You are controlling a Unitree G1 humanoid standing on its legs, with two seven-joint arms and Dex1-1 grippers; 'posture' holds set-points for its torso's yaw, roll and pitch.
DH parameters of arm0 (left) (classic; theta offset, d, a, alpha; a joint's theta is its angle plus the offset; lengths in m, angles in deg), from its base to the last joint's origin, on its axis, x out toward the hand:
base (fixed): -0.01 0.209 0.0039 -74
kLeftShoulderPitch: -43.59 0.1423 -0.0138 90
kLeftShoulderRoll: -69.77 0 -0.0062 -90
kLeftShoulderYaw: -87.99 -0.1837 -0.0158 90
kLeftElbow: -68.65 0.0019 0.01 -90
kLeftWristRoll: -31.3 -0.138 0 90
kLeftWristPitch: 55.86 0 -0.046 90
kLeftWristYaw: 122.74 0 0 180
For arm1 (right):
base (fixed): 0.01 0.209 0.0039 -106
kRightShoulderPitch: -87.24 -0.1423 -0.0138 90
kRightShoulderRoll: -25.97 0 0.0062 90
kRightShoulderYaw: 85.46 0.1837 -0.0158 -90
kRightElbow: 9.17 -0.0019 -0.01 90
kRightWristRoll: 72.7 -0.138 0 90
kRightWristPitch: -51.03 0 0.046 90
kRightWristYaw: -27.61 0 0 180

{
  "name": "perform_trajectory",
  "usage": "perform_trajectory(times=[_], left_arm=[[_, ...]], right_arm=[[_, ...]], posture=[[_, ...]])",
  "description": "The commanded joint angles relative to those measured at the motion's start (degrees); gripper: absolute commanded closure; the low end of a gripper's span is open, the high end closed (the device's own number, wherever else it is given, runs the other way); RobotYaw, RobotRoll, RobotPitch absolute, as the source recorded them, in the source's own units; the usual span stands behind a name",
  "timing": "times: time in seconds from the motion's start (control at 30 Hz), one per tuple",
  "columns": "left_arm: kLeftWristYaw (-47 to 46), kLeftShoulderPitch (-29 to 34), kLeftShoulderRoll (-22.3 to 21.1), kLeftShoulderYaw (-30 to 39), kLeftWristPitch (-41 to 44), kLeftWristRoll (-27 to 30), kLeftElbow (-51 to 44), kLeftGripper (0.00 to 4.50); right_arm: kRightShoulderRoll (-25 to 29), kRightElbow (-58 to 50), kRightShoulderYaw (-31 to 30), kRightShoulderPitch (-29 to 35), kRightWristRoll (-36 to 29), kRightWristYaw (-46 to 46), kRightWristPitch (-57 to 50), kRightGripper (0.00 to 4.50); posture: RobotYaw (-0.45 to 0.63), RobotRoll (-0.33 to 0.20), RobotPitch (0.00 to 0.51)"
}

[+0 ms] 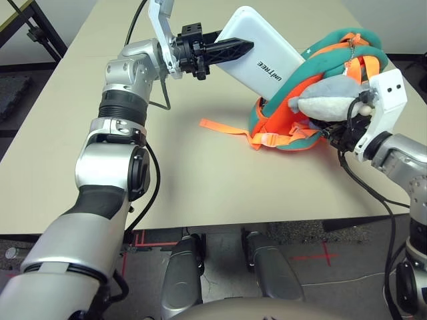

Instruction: Put the pencil case into the backpack and zip it.

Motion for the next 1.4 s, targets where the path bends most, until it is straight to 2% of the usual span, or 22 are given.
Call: perform_trajectory(times=[0.03, 0.27, 0.43, 0.53, 0.67, 0.8, 0.83, 0.97, 1.13, 1.23, 1.4], left_arm=[[-0.9, 0.2, 5.0, -2.7, -4.9, -2.5, 3.5, 3.14], [-13.3, -2.9, 14.0, -2.5, -20.1, -8.6, 15.5, 3.14], [-16.9, -3.4, 15.3, -2.3, -22.9, -10.7, 19.3, 3.14], [-18.5, -3.8, 14.5, -1.2, -22.2, -10.3, 19.5, 3.14], [-16.7, -4.9, 11.4, 1.7, -19.1, -7.6, 17.5, 1.77], [-13.9, -6.2, 7.5, 4.2, -13.7, -4.8, 13.7, 0.20], [-13.1, -6.4, 6.4, 4.6, -11.8, -4.0, 12.3, 0.00], [-12.3, -6.3, 2.9, 5.5, -6.2, -2.0, 6.4, 0.00], [-11.4, -2.3, 0.5, 3.9, -1.8, -1.7, -0.7, 0.00], [-10.9, 0.7, 0.0, 2.5, 0.3, -2.0, -3.9, 0.93], [-10.7, 4.4, -0.3, 0.2, 2.5, -2.1, -8.2, 2.92]], right_arm=[[-0.2, 1.7, -1.9, -0.2, 0.4, -0.3, -0.7, 4.14], [-0.6, 1.0, -1.6, 0.1, 0.7, -0.1, -0.8, 4.14], [-1.0, 0.9, -1.9, 0.1, 0.9, 0.3, -0.4, 4.14], [-1.2, 0.9, -2.1, 0.1, 1.0, 0.3, -0.2, 4.14], [-1.4, 1.2, -2.4, -0.1, 1.1, 0.2, 0.1, 4.14], [-1.6, 1.8, -2.9, -0.5, 1.3, -0.1, 0.5, 4.14], [-1.6, 2.0, -3.1, -0.6, 1.4, -0.2, 0.6, 4.14], [-1.6, 2.7, -3.5, -0.9, 1.6, -0.5, 1.1, 4.14], [-1.5, 3.4, -3.8, -1.0, 1.7, -1.0, 1.7, 4.14], [-1.4, 3.6, -3.9, -1.1, 1.9, -1.1, 1.9, 4.14], [-1.2, 3.6, -3.9, -1.2, 2.0, -1.3, 2.0, 4.14]], posture=[[-0.22, 0.000, 0.200], [-0.24, 0.000, 0.191], [-0.24, 0.000, 0.185], [-0.24, 0.000, 0.185], [-0.24, 0.000, 0.185], [-0.21, 0.000, 0.188], [-0.21, 0.000, 0.188], [-0.21, 0.000, 0.188], [-0.20, 0.000, 0.182], [-0.20, 0.000, 0.181], [-0.20, 0.000, 0.182]])
